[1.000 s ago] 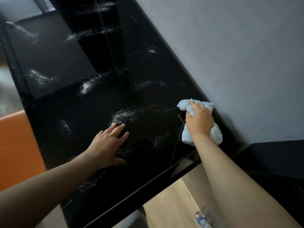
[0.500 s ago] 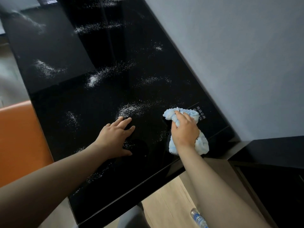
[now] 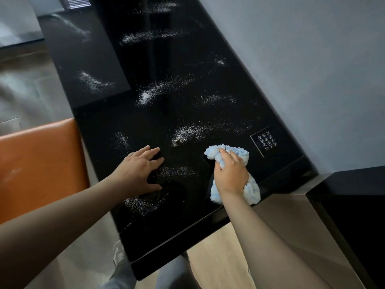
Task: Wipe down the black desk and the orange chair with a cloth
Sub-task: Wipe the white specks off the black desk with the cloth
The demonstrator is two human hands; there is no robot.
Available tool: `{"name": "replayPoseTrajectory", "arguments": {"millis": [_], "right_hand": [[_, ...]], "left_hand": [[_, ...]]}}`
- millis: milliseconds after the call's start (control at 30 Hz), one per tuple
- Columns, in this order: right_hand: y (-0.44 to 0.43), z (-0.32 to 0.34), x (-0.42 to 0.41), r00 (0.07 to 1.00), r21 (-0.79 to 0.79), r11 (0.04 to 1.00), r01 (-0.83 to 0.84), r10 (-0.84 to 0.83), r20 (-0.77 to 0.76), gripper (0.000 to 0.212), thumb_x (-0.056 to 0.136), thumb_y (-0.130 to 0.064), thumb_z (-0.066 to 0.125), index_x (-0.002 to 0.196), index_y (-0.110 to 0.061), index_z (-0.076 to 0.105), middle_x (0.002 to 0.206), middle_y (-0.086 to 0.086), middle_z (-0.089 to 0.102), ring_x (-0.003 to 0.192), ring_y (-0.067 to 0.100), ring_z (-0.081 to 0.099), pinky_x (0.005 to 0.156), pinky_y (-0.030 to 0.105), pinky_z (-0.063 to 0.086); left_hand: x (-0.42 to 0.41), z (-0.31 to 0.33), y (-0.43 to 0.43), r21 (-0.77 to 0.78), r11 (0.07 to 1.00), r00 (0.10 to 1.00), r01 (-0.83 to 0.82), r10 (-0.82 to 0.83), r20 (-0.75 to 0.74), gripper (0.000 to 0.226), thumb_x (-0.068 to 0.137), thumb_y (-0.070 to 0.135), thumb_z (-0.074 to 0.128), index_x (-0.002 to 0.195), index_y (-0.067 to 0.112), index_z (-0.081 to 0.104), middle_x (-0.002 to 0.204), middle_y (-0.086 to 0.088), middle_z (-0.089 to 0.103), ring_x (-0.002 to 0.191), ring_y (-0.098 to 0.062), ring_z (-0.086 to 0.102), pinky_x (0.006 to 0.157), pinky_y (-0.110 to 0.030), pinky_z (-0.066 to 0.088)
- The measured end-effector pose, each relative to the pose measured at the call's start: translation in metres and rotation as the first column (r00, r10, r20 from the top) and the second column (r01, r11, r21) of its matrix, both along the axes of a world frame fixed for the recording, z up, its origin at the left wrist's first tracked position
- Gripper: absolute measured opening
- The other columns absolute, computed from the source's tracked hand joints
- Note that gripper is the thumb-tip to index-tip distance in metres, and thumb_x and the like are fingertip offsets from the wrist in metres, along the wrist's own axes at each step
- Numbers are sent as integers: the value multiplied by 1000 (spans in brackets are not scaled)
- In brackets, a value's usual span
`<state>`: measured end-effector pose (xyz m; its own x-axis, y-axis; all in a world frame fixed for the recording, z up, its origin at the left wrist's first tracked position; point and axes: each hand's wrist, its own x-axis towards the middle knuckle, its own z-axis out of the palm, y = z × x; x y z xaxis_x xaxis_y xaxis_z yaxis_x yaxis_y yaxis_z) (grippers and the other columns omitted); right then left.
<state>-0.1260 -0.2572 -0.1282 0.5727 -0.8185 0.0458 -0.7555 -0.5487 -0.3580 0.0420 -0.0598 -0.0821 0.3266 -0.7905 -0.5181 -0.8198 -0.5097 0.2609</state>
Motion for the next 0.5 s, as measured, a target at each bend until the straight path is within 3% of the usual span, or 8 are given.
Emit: {"name": "replayPoseTrajectory", "arguments": {"millis": [267,500], "right_hand": [[44,-1,2,999,41,999,13,-11,-35,36,85,-21,62,121,-25,63,122,-1,63,112,19,56,80,34,46],[86,0,5,999,59,998,-18,20,-36,37,82,-31,63,119,-24,64,114,-3,64,105,19,57,78,33,47]], "left_hand": [[7,-6,57,-13,997,997,-70,70,13,88,80,67,58,152,32,21,162,4,6,149,-21,2,120,-42,17],[14,-9,105,-13,993,992,-117,118,40,98,77,70,59,154,28,15,161,1,10,149,-23,5,119,-42,20]]}}
